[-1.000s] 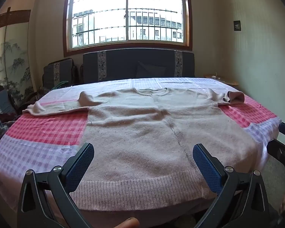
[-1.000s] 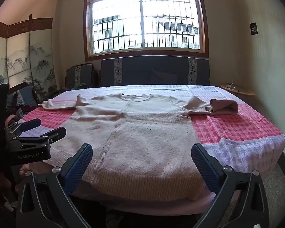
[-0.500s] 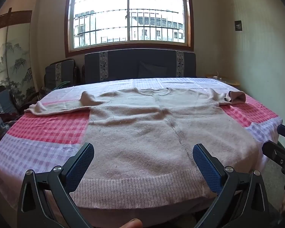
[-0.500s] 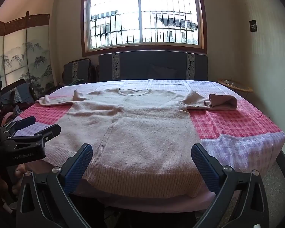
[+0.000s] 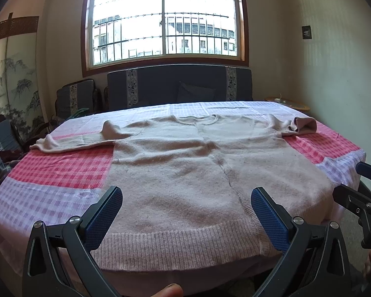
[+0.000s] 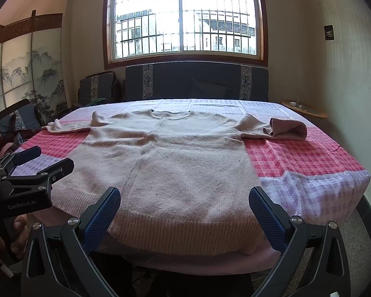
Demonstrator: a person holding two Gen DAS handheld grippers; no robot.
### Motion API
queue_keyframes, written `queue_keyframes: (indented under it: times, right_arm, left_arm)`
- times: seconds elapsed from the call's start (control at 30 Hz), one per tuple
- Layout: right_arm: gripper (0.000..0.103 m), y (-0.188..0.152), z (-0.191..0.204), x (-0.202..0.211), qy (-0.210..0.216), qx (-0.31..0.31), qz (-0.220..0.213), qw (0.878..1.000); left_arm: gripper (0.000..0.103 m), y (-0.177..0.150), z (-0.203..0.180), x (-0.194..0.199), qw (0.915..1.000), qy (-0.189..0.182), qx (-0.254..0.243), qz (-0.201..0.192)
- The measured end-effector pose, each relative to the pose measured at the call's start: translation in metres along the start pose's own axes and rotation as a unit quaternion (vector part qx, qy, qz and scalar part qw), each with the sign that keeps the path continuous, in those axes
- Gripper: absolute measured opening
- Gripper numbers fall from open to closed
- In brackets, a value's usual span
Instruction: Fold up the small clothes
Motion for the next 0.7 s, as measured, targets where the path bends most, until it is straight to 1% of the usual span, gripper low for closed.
queue_keyframes:
  times: [0.7]
  right_arm:
    - [0.103, -0.0039, 0.0035, -0.0085, -0.001, 0.009, 0.011, 1.0]
  left_arm:
    - [0.103, -0.0024, -0.0012, -0.0013, 1.0, -0.001, -0.004, 0.002]
Point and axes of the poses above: each gripper's, at about its wrist camera, not at the fingertips, and x roughly against the way its jaws point, z to its left, y to its top, the point moved 8 cm from there along -x, roughly the way its jaws point, and after that the axes turned 5 degrees about x, right-handed, at the moved point
